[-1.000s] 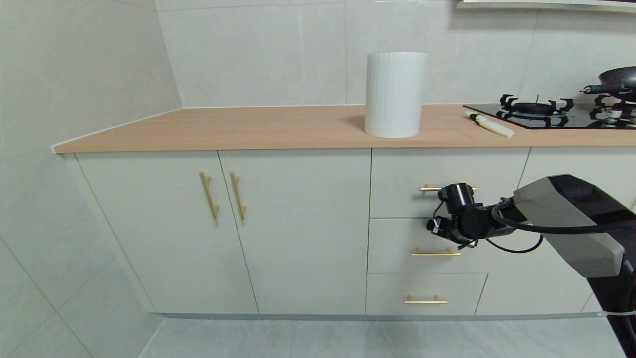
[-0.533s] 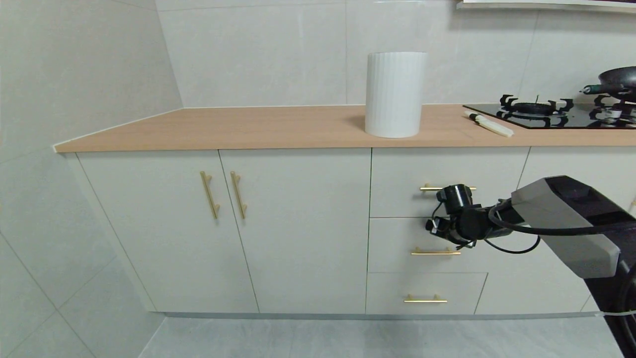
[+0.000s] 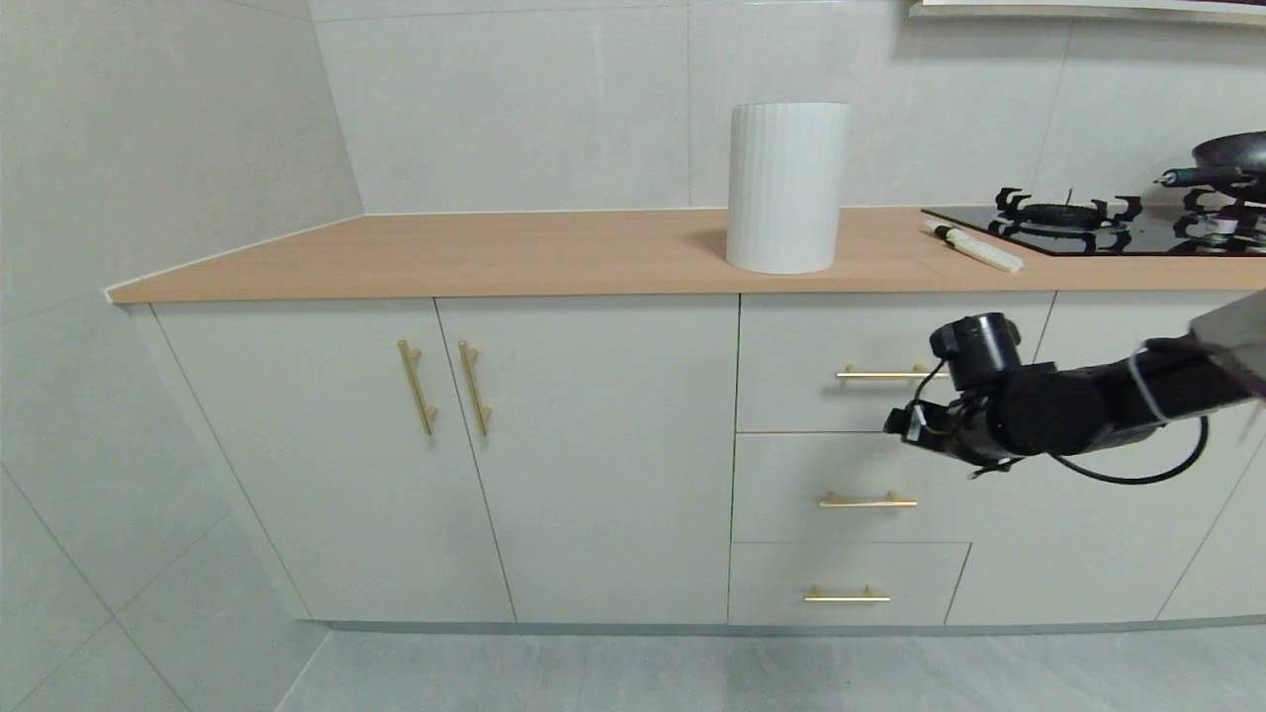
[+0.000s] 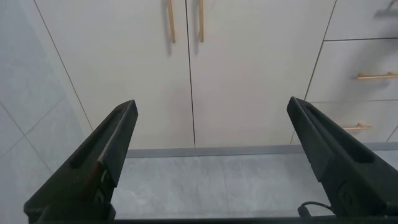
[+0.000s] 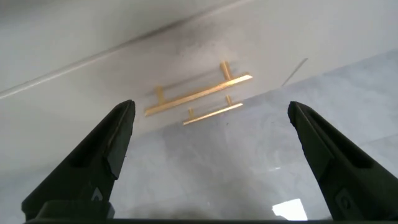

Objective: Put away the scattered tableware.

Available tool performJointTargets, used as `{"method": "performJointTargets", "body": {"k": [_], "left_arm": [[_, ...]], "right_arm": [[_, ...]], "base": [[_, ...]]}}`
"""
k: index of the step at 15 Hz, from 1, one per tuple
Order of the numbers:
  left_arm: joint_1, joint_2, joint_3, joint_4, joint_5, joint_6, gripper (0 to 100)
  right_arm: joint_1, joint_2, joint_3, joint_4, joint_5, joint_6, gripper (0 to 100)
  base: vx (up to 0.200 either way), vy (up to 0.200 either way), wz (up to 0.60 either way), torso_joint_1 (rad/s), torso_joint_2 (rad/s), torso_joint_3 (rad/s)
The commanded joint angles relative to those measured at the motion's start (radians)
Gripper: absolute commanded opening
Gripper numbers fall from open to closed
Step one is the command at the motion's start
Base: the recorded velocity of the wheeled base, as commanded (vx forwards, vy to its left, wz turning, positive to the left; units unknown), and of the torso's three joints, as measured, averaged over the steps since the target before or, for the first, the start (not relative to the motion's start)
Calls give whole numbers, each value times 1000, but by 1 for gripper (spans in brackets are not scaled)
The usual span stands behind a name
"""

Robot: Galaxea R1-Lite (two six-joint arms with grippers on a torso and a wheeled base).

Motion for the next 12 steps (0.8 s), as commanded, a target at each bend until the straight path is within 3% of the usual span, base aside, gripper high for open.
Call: {"method": "performJointTargets", "body": {"k": [1,5,7,10,12], "left_arm": [[0,0,0,0,0,0,100],[0,0,0,0,0,0,100],[0,0,0,0,0,0,100],[0,0,0,0,-1,0,100],[0,0,0,0,0,0,100]], "right_arm": [[57,-510,304,1,-9,-78,100],[95,-1053,587,3,-136,-224,100],[87,-1285,676,33,-147,-294,100],[-75,-1581,738,225,-188,-451,100],[-94,-1708,742,245,-194,-512,100]], "base": [[0,0,0,0,0,0],[0,0,0,0,0,0],[0,0,0,0,0,0],[0,0,0,0,0,0],[0,0,0,0,0,0]]}}
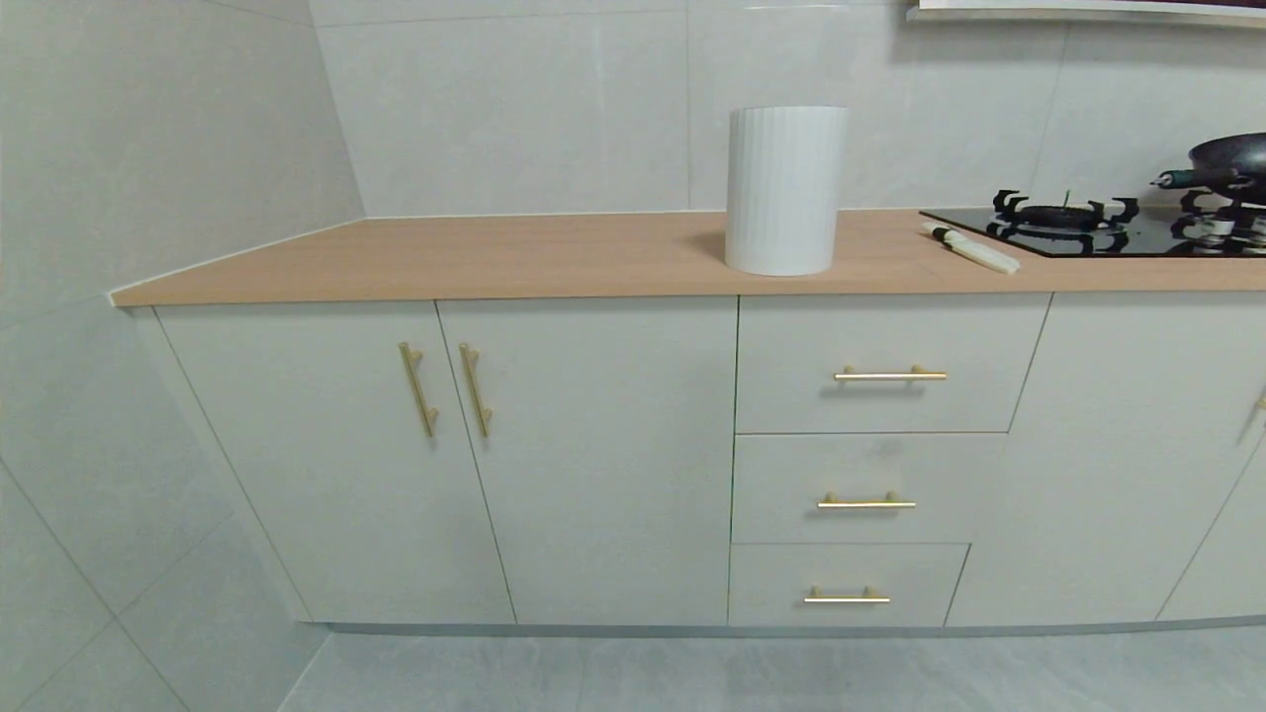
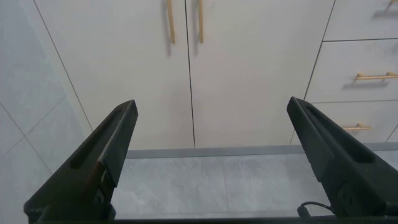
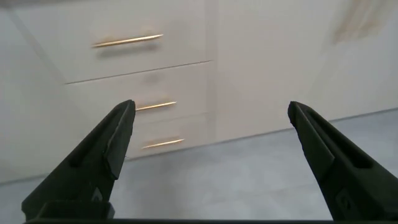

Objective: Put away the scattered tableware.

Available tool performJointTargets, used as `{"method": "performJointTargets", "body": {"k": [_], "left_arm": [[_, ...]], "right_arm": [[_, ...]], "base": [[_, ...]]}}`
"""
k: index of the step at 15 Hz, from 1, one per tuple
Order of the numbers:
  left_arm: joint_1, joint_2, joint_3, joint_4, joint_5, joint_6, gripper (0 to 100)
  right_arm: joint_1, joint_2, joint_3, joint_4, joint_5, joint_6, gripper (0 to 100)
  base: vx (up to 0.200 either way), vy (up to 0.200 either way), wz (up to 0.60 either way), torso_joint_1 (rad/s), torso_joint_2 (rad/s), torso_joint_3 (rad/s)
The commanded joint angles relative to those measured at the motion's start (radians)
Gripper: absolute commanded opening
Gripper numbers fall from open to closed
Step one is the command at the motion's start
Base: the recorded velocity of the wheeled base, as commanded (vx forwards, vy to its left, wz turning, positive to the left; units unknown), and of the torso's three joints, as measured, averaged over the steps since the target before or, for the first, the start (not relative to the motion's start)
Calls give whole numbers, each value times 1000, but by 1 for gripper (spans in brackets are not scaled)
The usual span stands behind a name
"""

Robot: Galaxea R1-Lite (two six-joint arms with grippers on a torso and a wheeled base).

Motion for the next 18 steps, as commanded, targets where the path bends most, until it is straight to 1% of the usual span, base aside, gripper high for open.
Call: {"method": "performJointTargets", "body": {"k": [1,2,4,6,9,10,12,13,15,16,18], "left_arm": [[0,0,0,0,0,0,100],[0,0,0,0,0,0,100],[0,0,0,0,0,0,100],[0,0,0,0,0,0,100],[0,0,0,0,0,0,100],[0,0,0,0,0,0,100],[0,0,0,0,0,0,100],[0,0,0,0,0,0,100],[0,0,0,0,-1,0,100],[0,0,0,0,0,0,100],[0,0,0,0,0,0,100]], "right_arm": [[-102,-346,83,70,-24,-130,100],[-130,-407,111,83,-16,-157,100],[-147,-515,175,97,-19,-199,100],[-193,-648,224,148,-27,-202,100],[-196,-676,267,154,-21,-177,100],[-194,-676,276,152,31,-170,100],[-194,-676,348,131,231,-133,100],[-194,-676,408,85,284,-114,100],[-194,-676,566,-114,381,-117,100],[-194,-676,597,-165,439,-116,100],[-194,-676,597,-136,514,-81,100]], "base": [[0,0,0,0,0,0],[0,0,0,0,0,0],[0,0,0,0,0,0],[0,0,0,0,0,0],[0,0,0,0,0,0],[0,0,0,0,0,0],[0,0,0,0,0,0],[0,0,0,0,0,0],[0,0,0,0,0,0],[0,0,0,0,0,0],[0,0,0,0,0,0]]}}
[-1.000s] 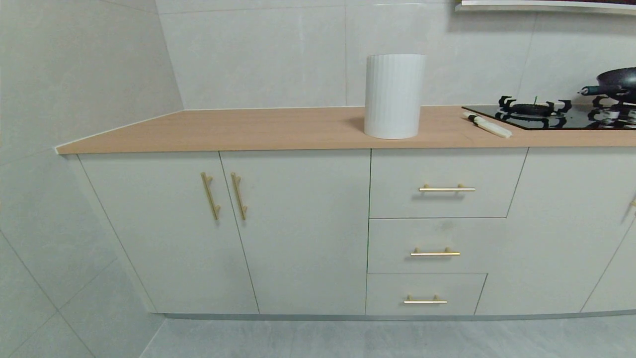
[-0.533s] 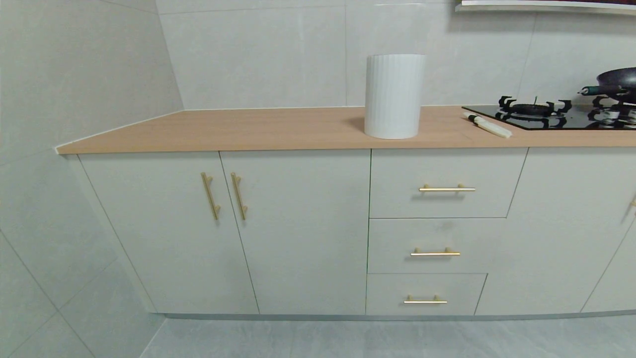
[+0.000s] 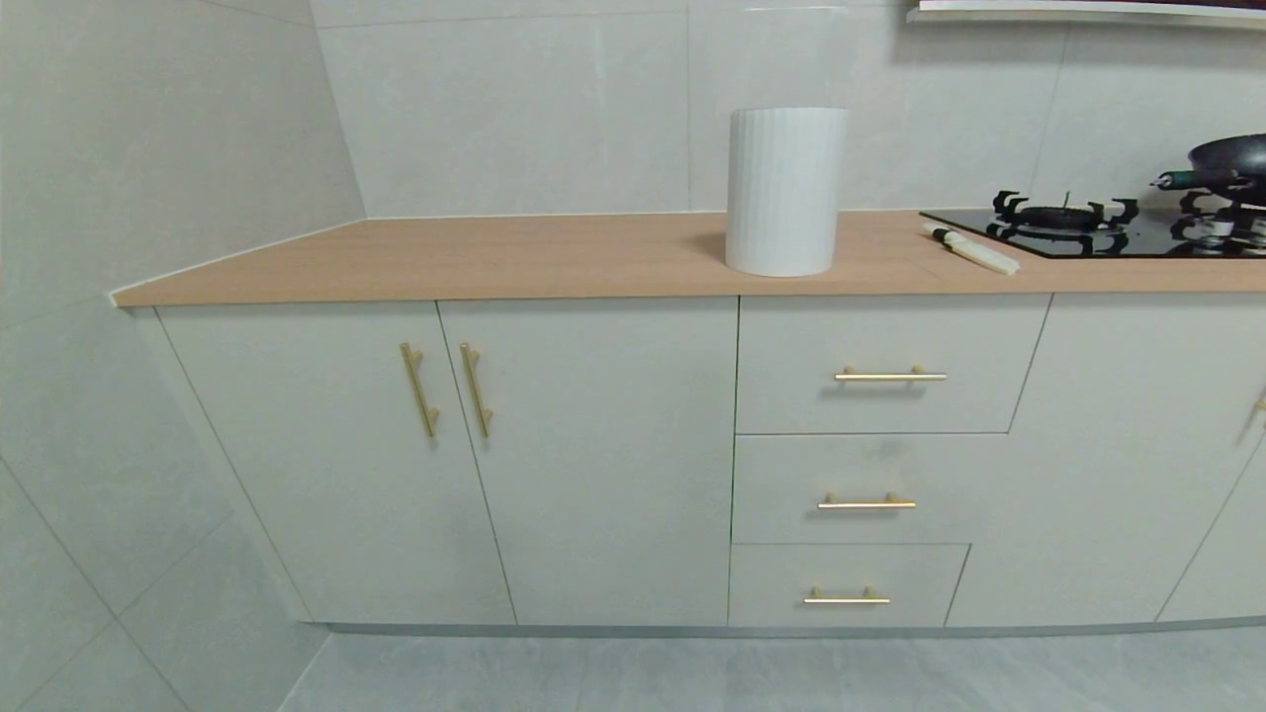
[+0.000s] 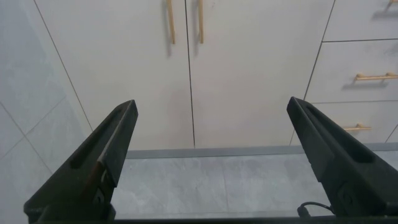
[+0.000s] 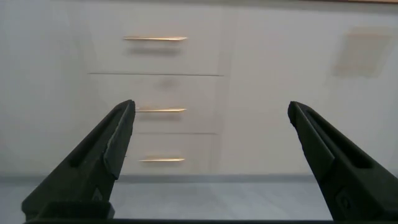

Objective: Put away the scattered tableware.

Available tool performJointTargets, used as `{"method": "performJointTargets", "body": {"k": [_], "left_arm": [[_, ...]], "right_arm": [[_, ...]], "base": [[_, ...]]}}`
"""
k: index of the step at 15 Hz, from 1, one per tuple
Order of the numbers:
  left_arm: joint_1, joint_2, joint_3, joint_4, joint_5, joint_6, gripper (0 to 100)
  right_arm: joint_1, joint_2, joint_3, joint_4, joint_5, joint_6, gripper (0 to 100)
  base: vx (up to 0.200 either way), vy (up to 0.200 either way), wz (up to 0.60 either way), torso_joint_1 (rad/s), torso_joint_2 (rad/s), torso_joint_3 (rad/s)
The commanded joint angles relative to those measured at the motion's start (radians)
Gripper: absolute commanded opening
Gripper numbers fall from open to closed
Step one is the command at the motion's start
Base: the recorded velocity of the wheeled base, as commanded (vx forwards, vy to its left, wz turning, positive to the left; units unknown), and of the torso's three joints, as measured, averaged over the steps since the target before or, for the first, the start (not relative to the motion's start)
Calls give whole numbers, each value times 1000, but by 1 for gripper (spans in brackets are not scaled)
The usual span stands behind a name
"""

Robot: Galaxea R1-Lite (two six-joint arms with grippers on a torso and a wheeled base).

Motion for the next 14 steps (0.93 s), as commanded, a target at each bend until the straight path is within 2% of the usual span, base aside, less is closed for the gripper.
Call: {"method": "performJointTargets", "body": {"k": [1,2,7,10,14], "left_arm": [[0,0,0,0,0,0,100],[0,0,0,0,0,0,100],[0,0,0,0,0,0,100],[0,0,0,0,-3,12,100],[0,0,0,0,-3,6,100]], "right_arm": [[0,3,25,25,19,6,100],[2,3,22,57,27,9,100],[2,3,23,49,19,11,100],[2,3,23,49,24,15,100],[2,2,23,49,23,22,100]], "base": [[0,0,0,0,0,0],[0,0,0,0,0,0],[0,0,0,0,0,0],[0,0,0,0,0,0],[0,0,0,0,0,0]]}}
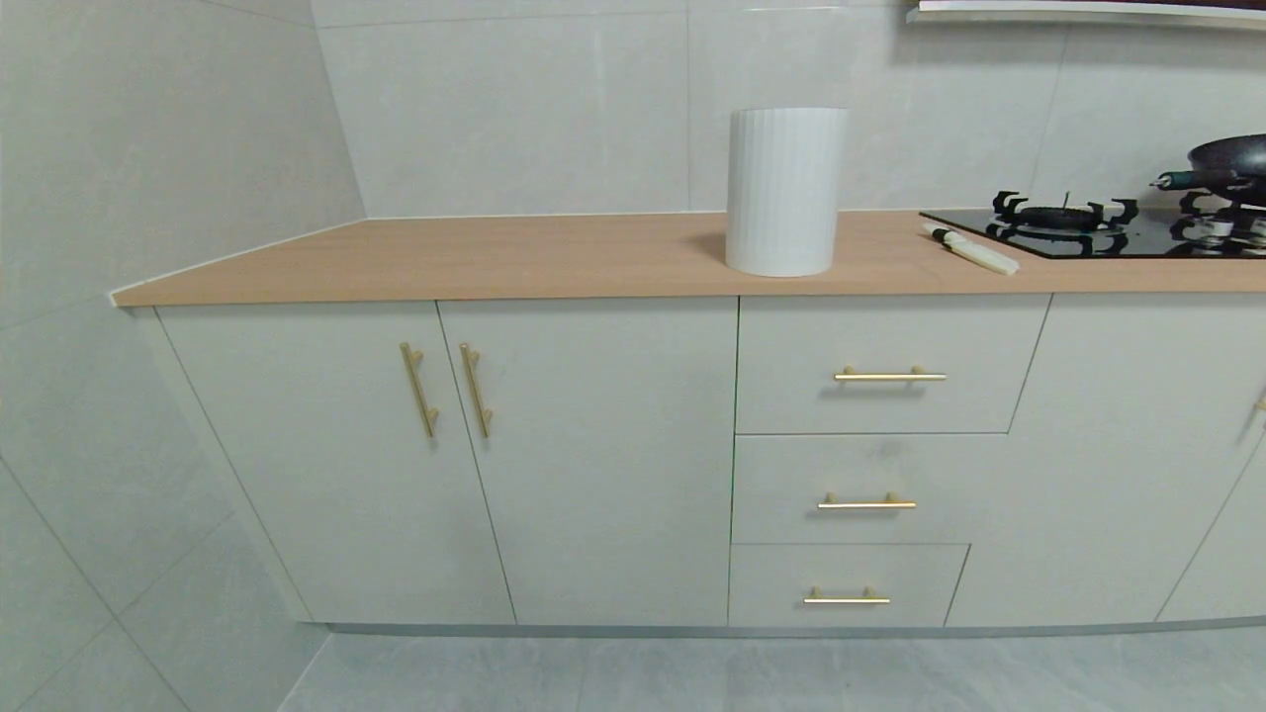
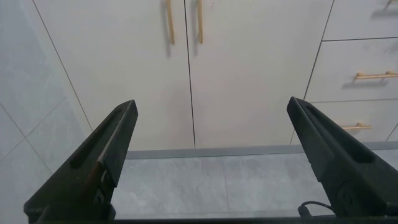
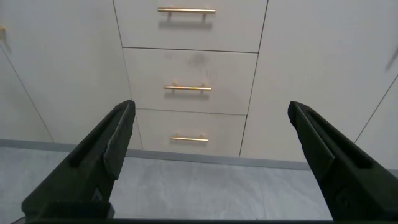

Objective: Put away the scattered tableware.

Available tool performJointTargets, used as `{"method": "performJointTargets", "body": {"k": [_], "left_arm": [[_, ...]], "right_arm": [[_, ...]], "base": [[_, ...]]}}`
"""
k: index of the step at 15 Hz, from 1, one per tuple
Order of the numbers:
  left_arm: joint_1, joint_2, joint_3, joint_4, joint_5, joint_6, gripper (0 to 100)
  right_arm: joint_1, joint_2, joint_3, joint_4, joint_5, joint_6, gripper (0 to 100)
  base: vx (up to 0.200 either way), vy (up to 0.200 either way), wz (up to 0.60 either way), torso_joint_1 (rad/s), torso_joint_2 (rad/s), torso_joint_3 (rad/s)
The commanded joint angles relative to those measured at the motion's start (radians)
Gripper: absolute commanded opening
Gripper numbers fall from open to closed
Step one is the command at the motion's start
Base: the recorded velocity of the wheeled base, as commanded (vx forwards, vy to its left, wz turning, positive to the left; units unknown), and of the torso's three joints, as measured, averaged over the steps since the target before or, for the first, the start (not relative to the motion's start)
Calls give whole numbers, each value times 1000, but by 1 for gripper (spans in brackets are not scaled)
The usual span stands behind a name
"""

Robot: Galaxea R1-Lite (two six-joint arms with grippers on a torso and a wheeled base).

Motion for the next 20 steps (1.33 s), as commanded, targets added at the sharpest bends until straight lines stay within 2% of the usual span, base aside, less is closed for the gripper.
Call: {"method": "performJointTargets", "body": {"k": [1,20], "left_arm": [[0,0,0,0,0,0,100],[0,0,0,0,0,-2,100]], "right_arm": [[0,2,0,1,0,1,100],[0,2,0,1,-3,7,100]], "base": [[0,0,0,0,0,0],[200,0,0,3,2,3]]}}
